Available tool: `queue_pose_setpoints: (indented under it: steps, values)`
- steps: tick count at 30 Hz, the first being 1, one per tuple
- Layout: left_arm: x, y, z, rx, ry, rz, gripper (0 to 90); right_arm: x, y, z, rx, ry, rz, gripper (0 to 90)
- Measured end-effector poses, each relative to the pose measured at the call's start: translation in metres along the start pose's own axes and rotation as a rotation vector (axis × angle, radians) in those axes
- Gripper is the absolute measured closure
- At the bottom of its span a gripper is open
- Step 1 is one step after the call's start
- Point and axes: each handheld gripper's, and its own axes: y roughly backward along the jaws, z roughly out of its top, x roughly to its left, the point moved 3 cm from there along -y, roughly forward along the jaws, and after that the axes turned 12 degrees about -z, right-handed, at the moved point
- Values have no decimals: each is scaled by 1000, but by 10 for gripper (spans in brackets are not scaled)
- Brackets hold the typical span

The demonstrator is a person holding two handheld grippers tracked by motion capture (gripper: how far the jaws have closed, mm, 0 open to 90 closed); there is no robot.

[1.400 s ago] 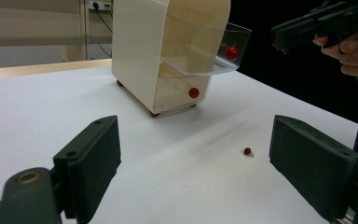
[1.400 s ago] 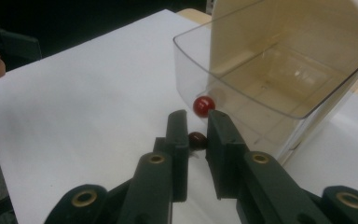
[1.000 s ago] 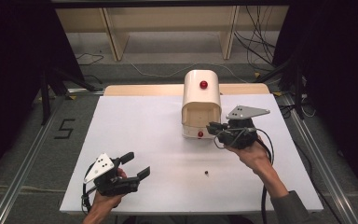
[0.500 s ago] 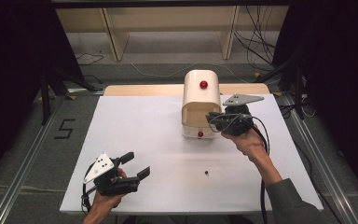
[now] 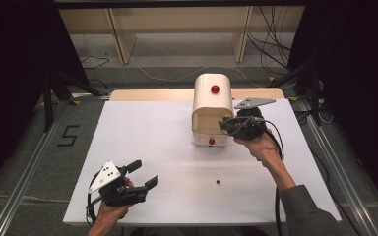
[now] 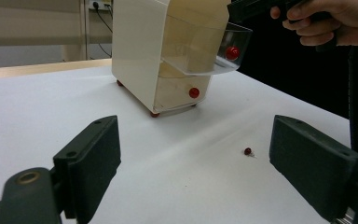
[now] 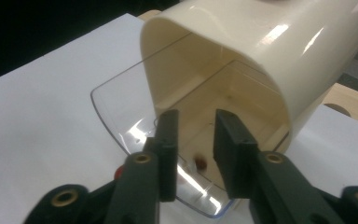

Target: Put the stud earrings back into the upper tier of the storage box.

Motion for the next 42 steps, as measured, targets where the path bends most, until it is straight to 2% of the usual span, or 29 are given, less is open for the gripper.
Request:
queue_pose_setpoints:
  steps: [5,9,13,14,16,17,20,23,30,42]
  values:
    - [0,0,0,0,0,0,160,2,8,1,-30,-12,21,606]
    - [0,0,0,0,-1,-1,160,8,22,-1,-73,-1,41,512]
    - [0,0,0,0,2,0,159,17,37,-9,-109,12,66,450]
    - [1,0,0,1,4,0,159,21,44,-17,-119,6,96,426]
    - [2,-1,-1,3,12,1,159,22,45,-20,-117,2,106,414]
    - [3,-1,-2,4,16,3,159,26,49,-28,-120,-3,126,391]
    - [3,-1,-1,1,15,1,159,30,50,-36,-124,-6,143,381]
    - [1,1,1,-9,7,-8,158,34,48,-45,-100,5,164,372]
    - [-1,2,2,-13,3,-14,158,34,41,-65,-65,-13,159,370]
    - [-1,2,2,-14,3,-10,158,45,24,-80,-4,9,178,348]
